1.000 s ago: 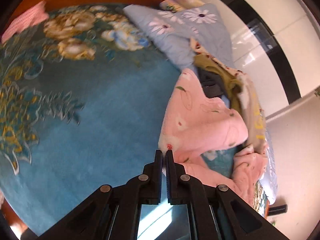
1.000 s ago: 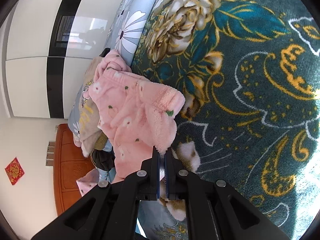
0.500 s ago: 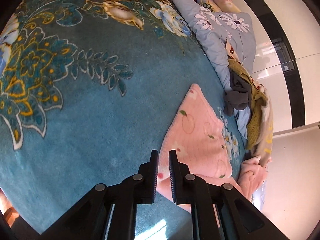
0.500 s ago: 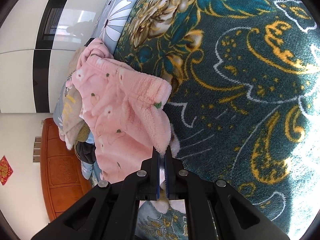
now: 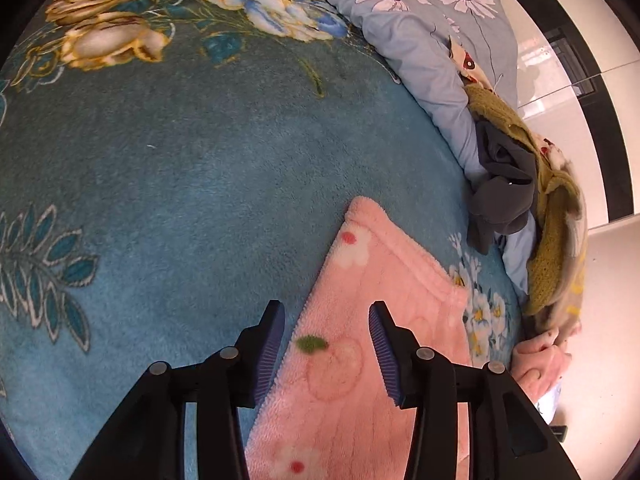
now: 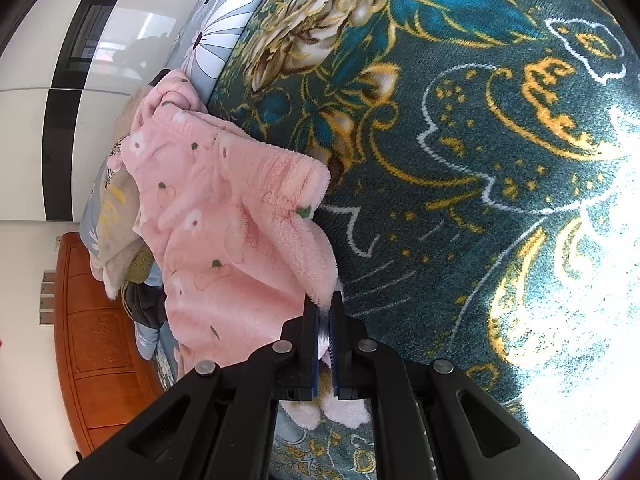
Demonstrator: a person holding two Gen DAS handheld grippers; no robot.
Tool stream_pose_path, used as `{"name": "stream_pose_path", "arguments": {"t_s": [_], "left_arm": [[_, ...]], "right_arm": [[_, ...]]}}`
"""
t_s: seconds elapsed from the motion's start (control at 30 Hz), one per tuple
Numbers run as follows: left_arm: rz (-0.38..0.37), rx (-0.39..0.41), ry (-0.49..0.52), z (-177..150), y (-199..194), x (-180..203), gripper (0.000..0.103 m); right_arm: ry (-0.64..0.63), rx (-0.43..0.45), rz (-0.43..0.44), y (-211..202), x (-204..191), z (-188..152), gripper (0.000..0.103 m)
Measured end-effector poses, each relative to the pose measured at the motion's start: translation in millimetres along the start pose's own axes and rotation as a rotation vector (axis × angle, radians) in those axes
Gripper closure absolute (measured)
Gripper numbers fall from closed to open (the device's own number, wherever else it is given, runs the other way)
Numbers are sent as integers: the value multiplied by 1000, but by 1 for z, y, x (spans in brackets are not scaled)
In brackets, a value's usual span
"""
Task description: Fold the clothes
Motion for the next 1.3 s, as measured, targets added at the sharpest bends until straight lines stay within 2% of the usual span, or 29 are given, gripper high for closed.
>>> {"name": "stream_pose_path", "arguments": {"t_s": [0.1, 0.13, 0.17, 0.23, 0.3, 0.4, 0.43, 0.47, 0.6, 0.67, 0.7, 0.77, 0.8, 0.87, 0.9, 0.93, 0.97, 1.0, 1.03, 1.07, 1.1, 1.3], "left_arm": [[15, 22, 47, 4, 3, 7, 61], [18, 31, 57, 6, 2, 8, 84], [20, 40, 66, 7, 0, 8, 98], [7, 85, 68, 11, -10, 6, 99], [-22, 185, 26, 21, -38, -6, 99], [-39, 376, -135, 30, -99, -57, 100], [-2, 434, -195, 28, -115, -83, 100], [48, 455, -250, 27, -122, -109, 100], [110, 316, -431, 1, -100, -188, 100], [157, 306, -459, -12, -95, -206, 100], [157, 296, -478, -17, -93, -211, 100], [75, 262, -539, -26, -88, -216, 100], [36, 245, -566, -30, -85, -218, 98], [19, 232, -553, -30, -84, -212, 98], [11, 225, -546, -31, -83, -209, 94], [2, 219, -539, -31, -83, -206, 86], [-6, 213, -531, -31, -82, -203, 80], [-8, 213, -514, -28, -81, -199, 68], [-10, 213, -497, -25, -81, -194, 56], [-7, 212, -485, -21, -80, -191, 52], [-3, 212, -473, -17, -79, -187, 46], [56, 215, -410, 2, -73, -172, 43]], "right_arm": [[-3, -4, -28, 2, 0, 0, 99], [-4, -6, -36, 3, 1, 0, 98], [-6, -7, -44, 4, 1, 0, 98], [-9, -8, -54, 5, 0, 0, 98], [-12, -7, -60, 5, -1, 1, 98], [-18, -5, -69, 5, -2, 2, 98], [-20, -2, -66, 4, -3, 2, 98], [-19, 1, -61, 3, -2, 2, 98], [-11, -3, -57, 8, 1, 0, 98], [-8, -11, -57, 12, 1, -2, 98], [-10, -13, -51, 12, 0, -3, 98], [-19, -14, -44, 12, -3, -3, 98], [-22, -10, -37, 10, -4, -2, 98], [-11, 11, -10, 5, -4, 1, 98], [0, 27, 8, 1, -4, 3, 98], [10, 42, 22, -2, -3, 5, 97], [18, 57, 26, -5, -1, 7, 92], [26, 72, 31, -9, 1, 9, 88], [36, 87, 36, -12, 3, 11, 80], [49, 103, 40, -14, 5, 14, 74], [63, 119, 44, -16, 7, 16, 74], [102, 182, 71, -15, 9, 37, 67]]}}
Point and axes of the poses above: each gripper's, at about its wrist camera, not at the fingertips, and y roughly the way its jaws point, x to its right, z to its top, the point moved 8 cm from there along y, roughly the way its jaws point, and after that the axes turned 11 degrees about z, right-handed, at the moved point
